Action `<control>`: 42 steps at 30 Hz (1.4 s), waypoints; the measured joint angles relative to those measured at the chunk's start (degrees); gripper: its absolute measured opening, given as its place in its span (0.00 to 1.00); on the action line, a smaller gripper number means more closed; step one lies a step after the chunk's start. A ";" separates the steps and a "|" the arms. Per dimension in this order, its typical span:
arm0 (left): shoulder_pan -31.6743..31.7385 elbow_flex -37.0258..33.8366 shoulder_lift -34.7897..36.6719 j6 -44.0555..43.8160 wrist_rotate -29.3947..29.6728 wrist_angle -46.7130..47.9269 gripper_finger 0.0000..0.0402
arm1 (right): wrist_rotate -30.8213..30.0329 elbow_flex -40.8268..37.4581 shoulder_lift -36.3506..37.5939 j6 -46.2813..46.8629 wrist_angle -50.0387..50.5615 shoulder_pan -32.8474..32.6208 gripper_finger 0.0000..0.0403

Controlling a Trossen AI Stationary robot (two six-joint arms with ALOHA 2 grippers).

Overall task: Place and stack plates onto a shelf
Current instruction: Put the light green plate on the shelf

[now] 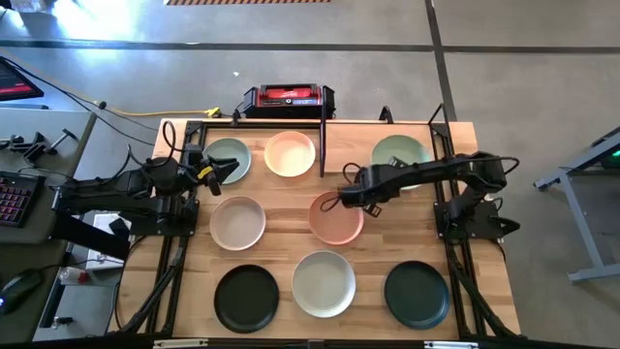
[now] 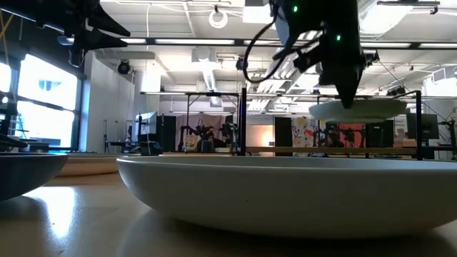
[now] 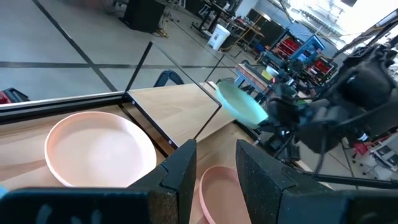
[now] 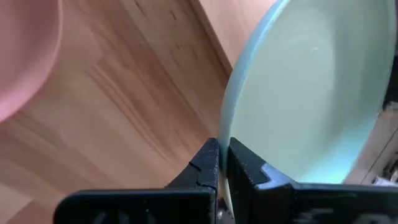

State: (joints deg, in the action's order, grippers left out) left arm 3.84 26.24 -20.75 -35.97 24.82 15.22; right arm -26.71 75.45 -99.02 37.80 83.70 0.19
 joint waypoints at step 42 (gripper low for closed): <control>0.00 0.00 0.00 -1.46 1.27 -0.02 0.25 | 8.79 -7.04 0.00 -18.09 -13.30 25.52 0.02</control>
State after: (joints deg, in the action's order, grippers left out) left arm 3.84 26.24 -20.75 -37.43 26.09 15.20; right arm -17.93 68.41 -99.02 19.71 70.40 25.71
